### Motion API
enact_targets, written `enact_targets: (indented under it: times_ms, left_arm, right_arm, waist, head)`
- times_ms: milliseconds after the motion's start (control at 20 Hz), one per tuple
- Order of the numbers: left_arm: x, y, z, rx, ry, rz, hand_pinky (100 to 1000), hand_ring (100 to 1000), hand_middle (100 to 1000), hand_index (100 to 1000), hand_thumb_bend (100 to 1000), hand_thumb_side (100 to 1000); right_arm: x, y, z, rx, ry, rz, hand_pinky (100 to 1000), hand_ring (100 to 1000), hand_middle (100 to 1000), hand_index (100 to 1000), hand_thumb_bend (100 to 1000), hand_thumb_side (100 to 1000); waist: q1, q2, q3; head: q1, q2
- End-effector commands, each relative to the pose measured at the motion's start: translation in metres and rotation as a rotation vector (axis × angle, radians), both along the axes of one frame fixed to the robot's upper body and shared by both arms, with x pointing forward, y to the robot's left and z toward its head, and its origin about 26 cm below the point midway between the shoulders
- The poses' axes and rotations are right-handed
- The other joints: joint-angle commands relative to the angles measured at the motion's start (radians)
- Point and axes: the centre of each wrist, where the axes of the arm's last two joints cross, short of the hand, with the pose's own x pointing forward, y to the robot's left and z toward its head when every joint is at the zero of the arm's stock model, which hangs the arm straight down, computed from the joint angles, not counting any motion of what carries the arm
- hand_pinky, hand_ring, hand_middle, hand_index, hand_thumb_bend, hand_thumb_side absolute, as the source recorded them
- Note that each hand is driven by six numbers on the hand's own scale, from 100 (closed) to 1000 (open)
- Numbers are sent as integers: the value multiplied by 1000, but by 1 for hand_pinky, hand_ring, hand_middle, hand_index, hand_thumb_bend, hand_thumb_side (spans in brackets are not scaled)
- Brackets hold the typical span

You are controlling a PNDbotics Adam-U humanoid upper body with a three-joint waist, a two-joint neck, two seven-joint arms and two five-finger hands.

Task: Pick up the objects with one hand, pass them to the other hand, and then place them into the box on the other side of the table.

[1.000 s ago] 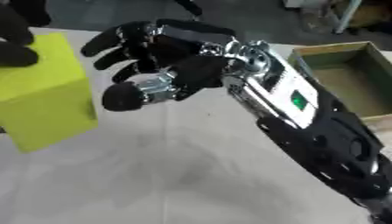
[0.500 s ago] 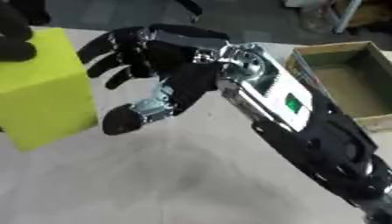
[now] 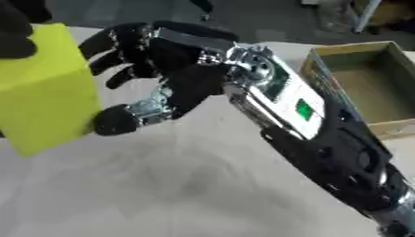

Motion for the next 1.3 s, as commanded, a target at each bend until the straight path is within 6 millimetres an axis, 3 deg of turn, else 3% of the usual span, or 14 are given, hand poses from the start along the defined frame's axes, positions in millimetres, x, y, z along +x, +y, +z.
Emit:
enact_targets:
  times_ms: [50, 300, 450, 1050, 1300]
  left_arm:
    - [-3, 0, 4, 0, -22, -9, 517, 557, 554, 617, 437, 100]
    - [-4, -2, 3, 4, -31, -14, 514, 556, 553, 617, 435, 100]
    - [-4, -3, 3, 6, -33, -14, 512, 555, 558, 617, 433, 100]
    - [-4, -7, 2, -1, -21, -28, 501, 547, 555, 612, 422, 100]
    - [-5, -7, 1, 4, -7, -30, 494, 544, 552, 610, 411, 100]
  right_arm:
    - [-5, 1, 6, 11, -7, 12, 850, 925, 881, 815, 693, 313]
    - [-5, 0, 5, 17, 28, 42, 848, 942, 893, 816, 691, 325]
    - [-5, 0, 6, 19, 42, 64, 849, 951, 901, 818, 689, 331]
    - [-5, 1, 9, 10, 29, 113, 848, 978, 909, 837, 732, 299]
    - [-5, -1, 12, -9, 5, 123, 836, 931, 866, 838, 750, 304]
  waist:
    - [-12, 5, -1]
    - [-20, 14, -5]
    - [-23, 20, -7]
    - [-29, 36, -7]
    - [-29, 39, -7]
  head:
    - [-13, -6]
    - [-92, 13]
    - [-114, 21]
    - [-79, 15]
    - [-70, 11]
